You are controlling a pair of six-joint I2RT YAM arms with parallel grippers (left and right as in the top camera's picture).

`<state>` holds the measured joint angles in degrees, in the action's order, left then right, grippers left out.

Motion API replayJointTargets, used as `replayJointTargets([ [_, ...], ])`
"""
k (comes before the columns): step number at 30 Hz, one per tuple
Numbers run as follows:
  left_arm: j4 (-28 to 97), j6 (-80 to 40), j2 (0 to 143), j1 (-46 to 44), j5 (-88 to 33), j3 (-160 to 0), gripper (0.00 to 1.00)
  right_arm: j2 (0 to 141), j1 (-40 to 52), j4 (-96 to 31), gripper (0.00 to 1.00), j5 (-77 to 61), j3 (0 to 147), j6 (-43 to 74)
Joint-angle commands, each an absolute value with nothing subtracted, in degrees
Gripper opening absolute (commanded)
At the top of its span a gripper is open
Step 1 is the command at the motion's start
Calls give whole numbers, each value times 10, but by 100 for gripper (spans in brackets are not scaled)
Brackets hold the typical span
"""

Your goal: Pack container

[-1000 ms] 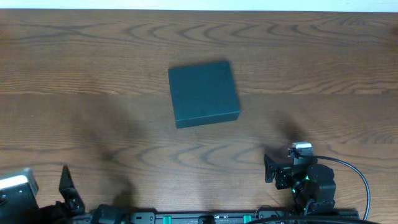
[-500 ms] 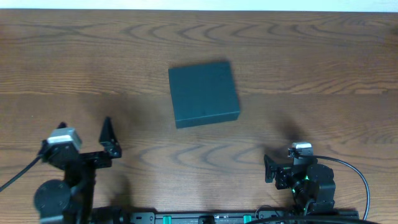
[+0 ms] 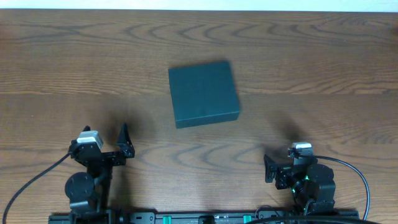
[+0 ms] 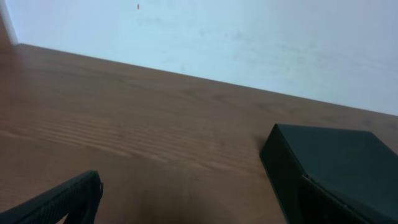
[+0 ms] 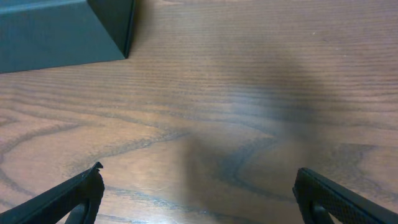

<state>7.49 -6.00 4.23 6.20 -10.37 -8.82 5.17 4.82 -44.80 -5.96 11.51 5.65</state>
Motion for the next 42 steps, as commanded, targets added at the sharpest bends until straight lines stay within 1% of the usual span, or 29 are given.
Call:
replayJointTargets([
  [1, 70, -63, 11, 59, -109, -71, 98, 48, 45, -448, 99, -58, 113, 53],
  [8, 72, -58, 1, 58, -109, -39, 98, 48, 45, -448, 99, -58, 113, 53],
  [11, 109, -58, 1, 58, -109, -33, 98, 48, 45, -448, 99, -58, 113, 53],
  [42, 106, -48, 2, 58, -109, -33, 98, 48, 45, -448, 99, -58, 113, 53],
])
